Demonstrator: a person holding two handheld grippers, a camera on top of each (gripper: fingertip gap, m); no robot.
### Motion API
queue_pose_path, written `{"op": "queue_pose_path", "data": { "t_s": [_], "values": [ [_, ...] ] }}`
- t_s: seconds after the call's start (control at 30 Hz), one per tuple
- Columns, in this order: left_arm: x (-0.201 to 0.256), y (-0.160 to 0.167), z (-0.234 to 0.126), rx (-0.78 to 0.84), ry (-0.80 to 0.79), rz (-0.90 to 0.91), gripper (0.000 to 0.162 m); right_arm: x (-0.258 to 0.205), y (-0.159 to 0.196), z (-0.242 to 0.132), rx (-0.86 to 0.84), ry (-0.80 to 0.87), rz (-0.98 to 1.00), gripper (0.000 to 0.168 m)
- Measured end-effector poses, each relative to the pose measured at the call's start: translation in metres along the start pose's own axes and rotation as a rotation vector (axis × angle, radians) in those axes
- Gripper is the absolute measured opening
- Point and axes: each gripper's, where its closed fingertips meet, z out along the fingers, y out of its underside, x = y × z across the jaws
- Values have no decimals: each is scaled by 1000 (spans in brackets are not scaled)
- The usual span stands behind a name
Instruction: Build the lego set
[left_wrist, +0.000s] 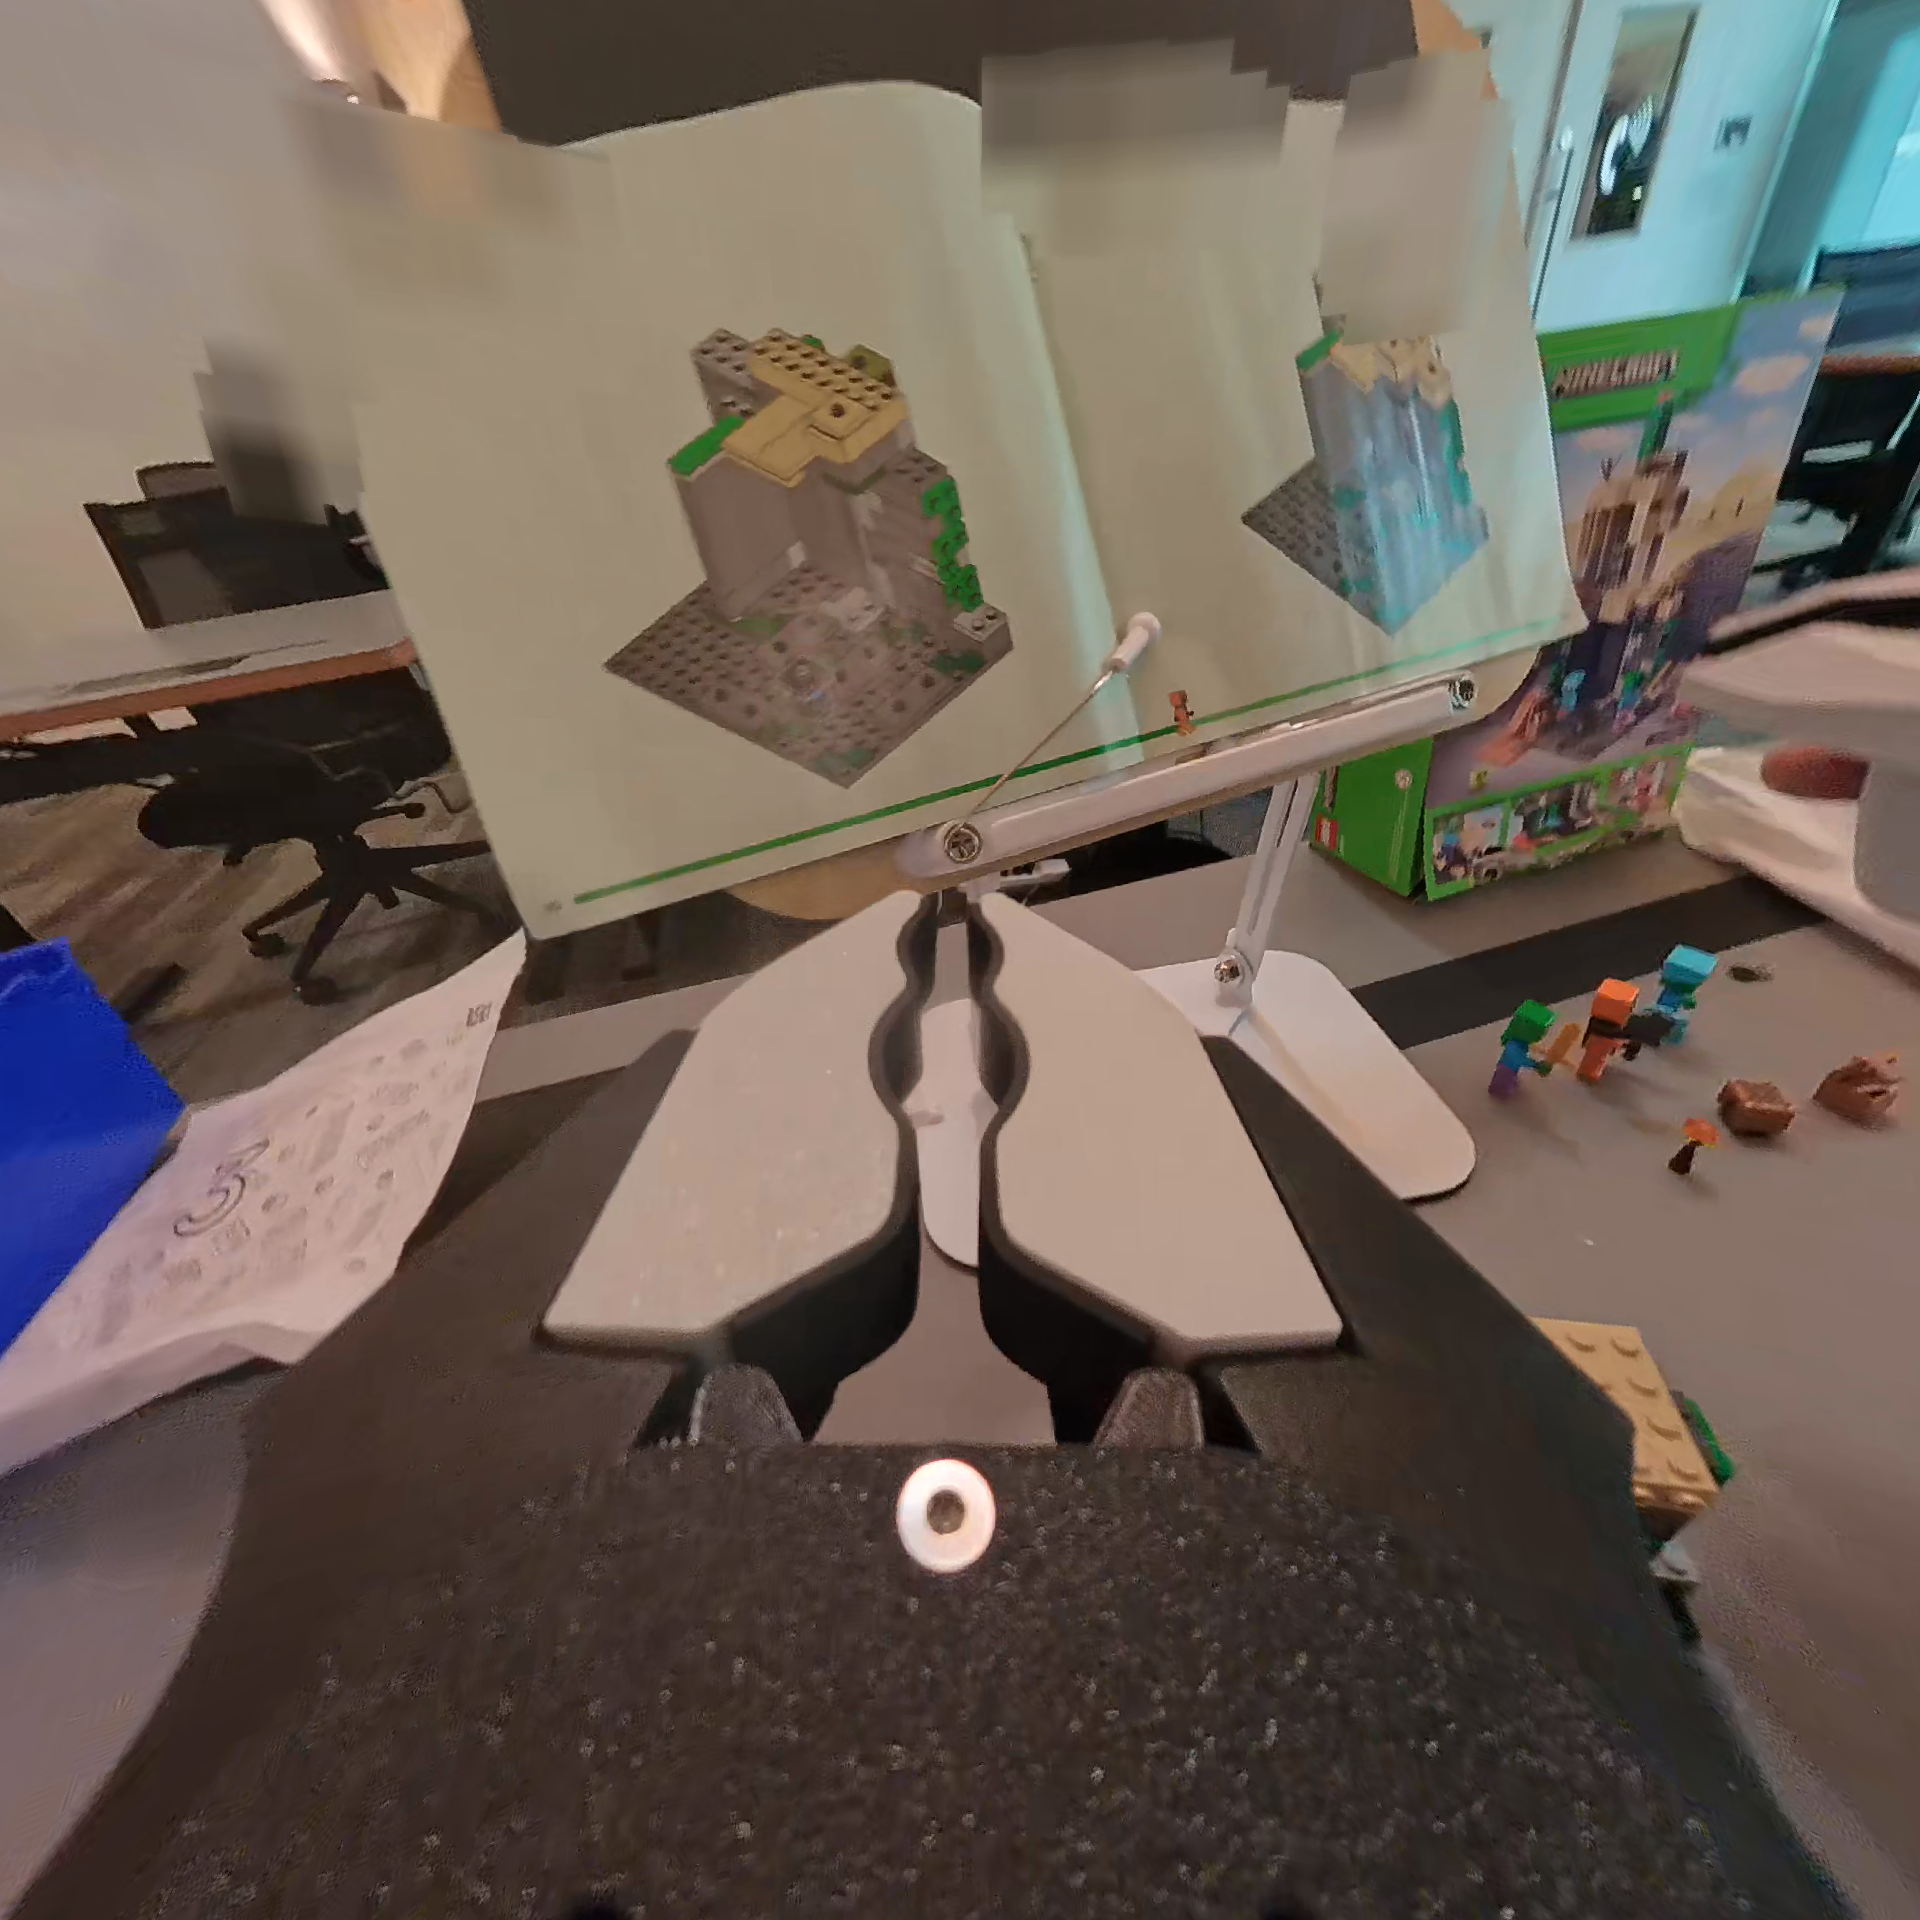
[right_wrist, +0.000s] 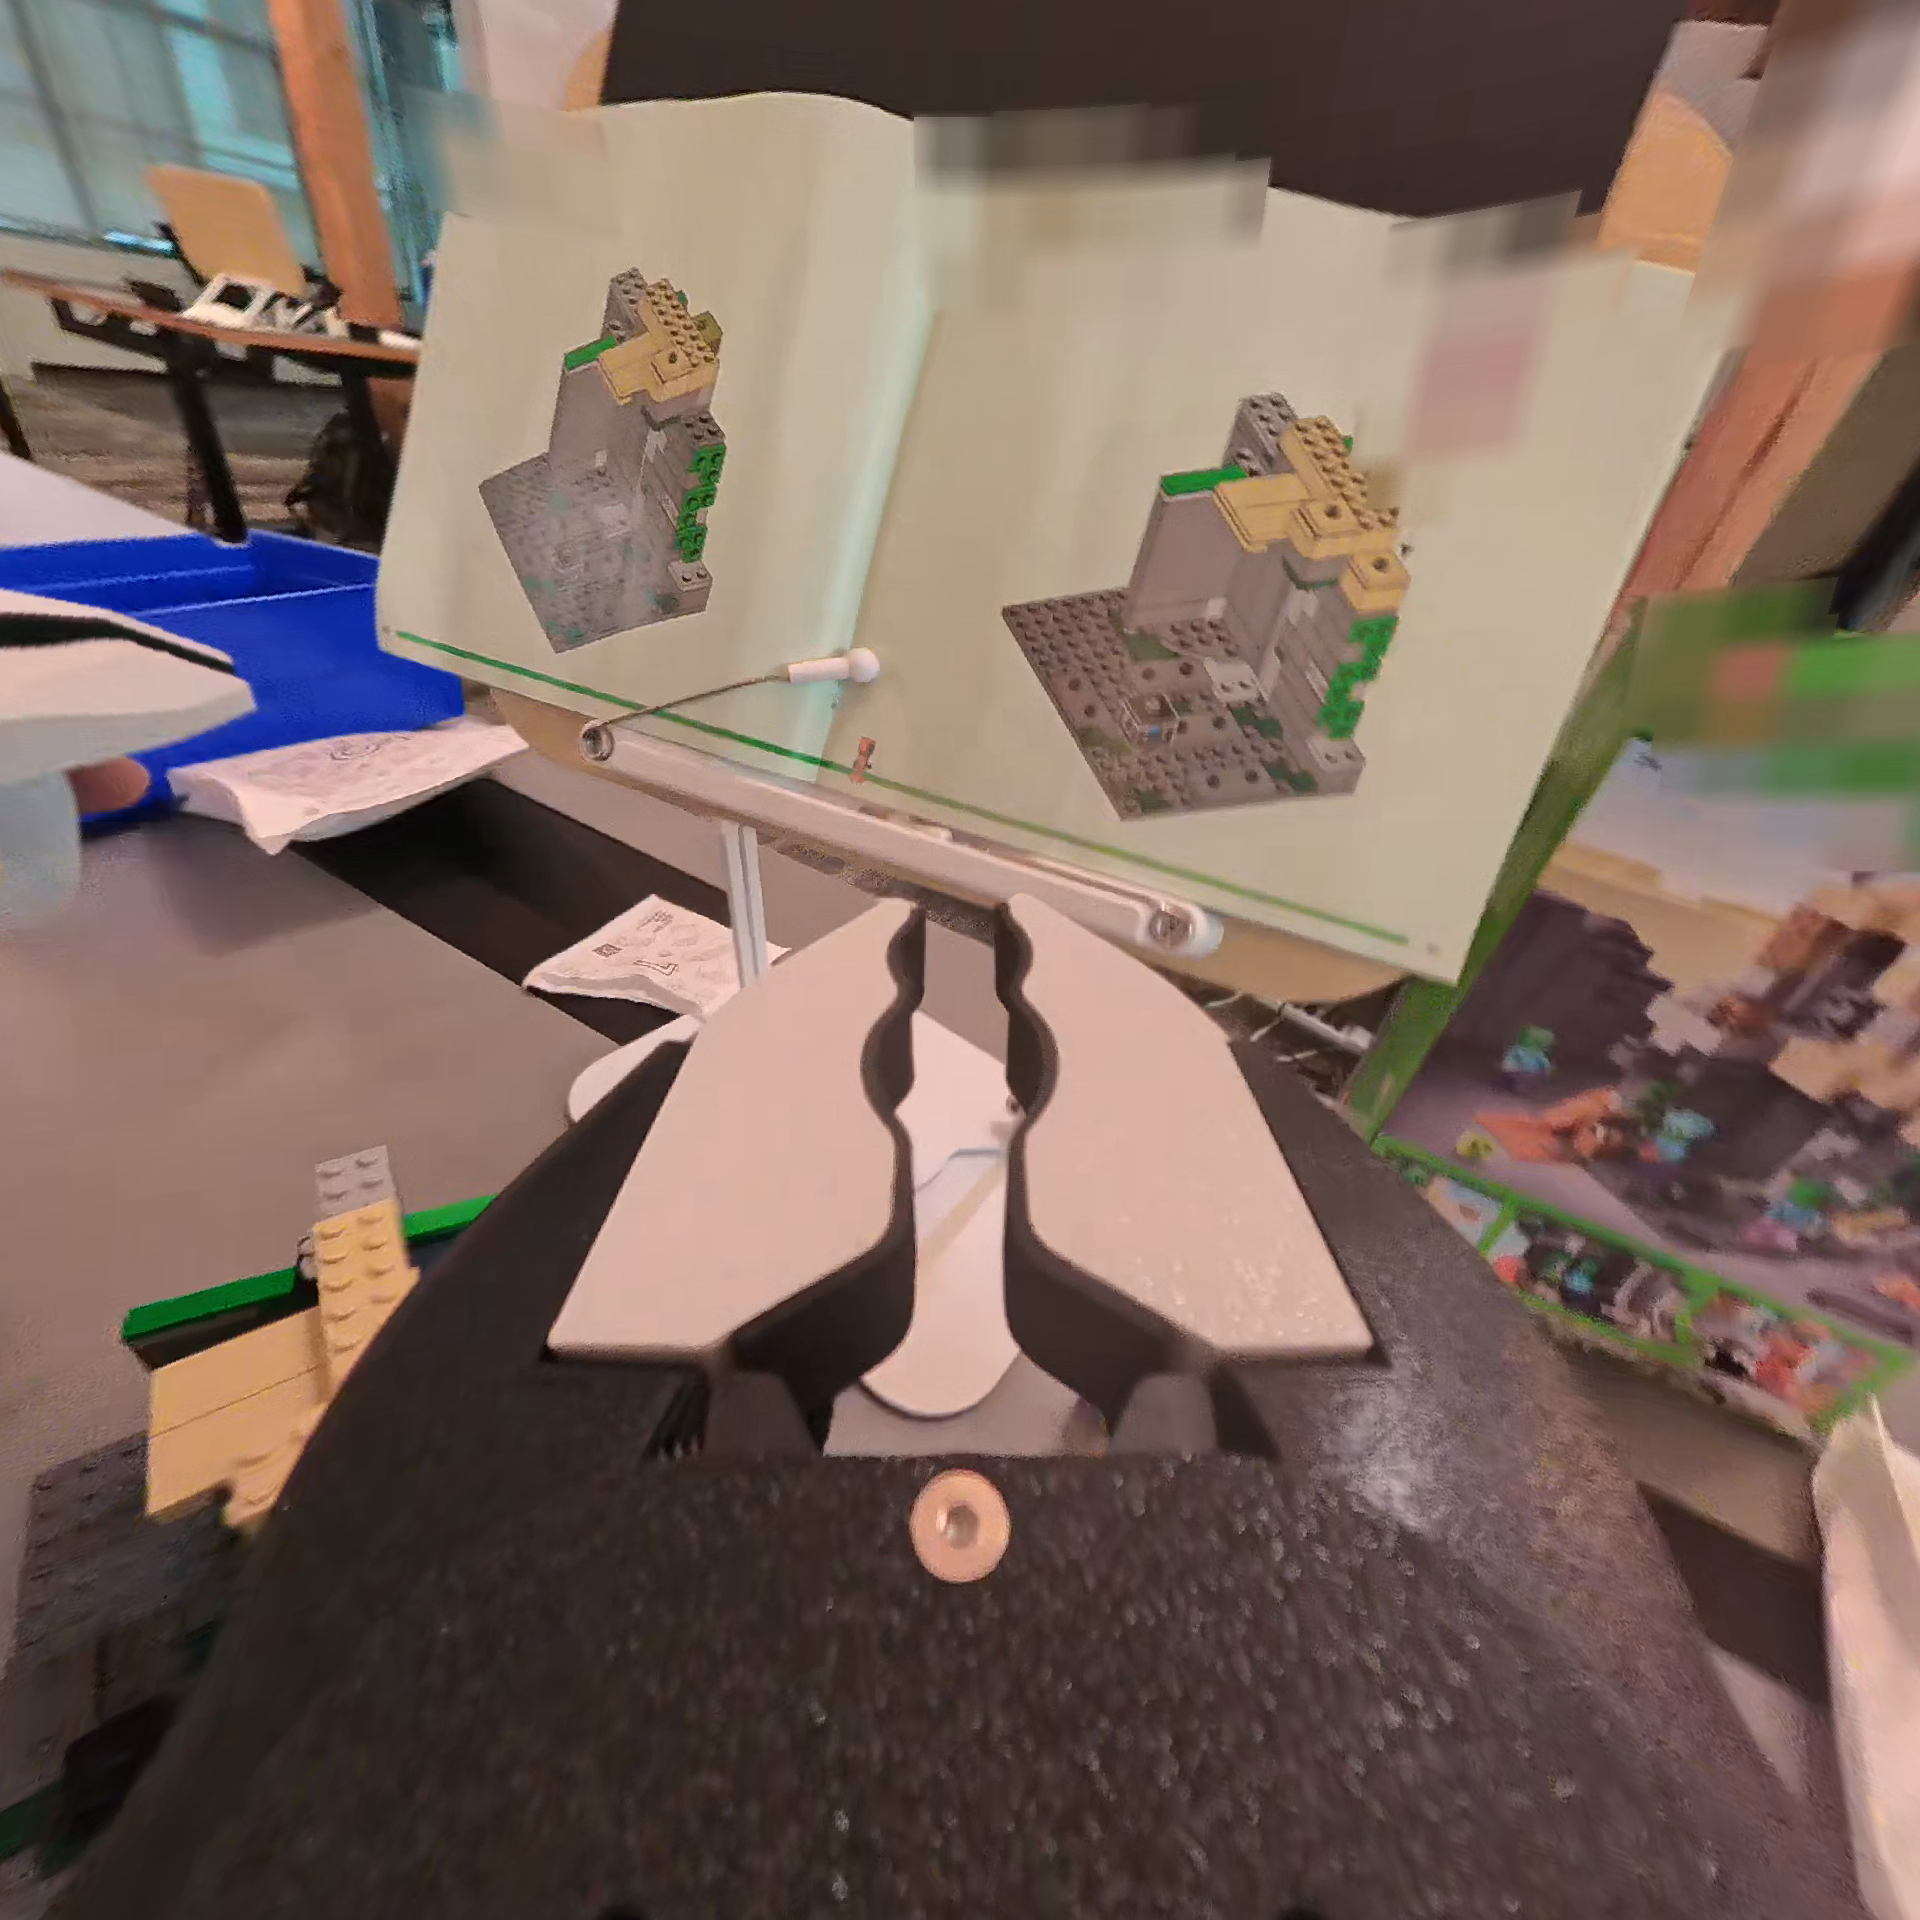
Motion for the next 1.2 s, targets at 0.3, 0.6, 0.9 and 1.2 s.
{"op": "queue_pose_path", "data": {
  "t_s": [0.3, 0.6, 0.9, 1.2],
  "values": [
    [-19, -12, -27, 89, -76, -142, 0, -11, 8, -34, 37, 100, 157, 10],
    [-25, -8, -23, 91, -133, -85, 0, -9, 11, -36, 36, 85, 110, 0],
    [-53, -43, 3, 96, -160, -75, 0, -15, 5, -38, 40, 38, 121, 0],
    [-112, -97, 62, 93, -185, -101, 0, -13, 11, -36, 16, -20, 146, 0]
  ]
}}
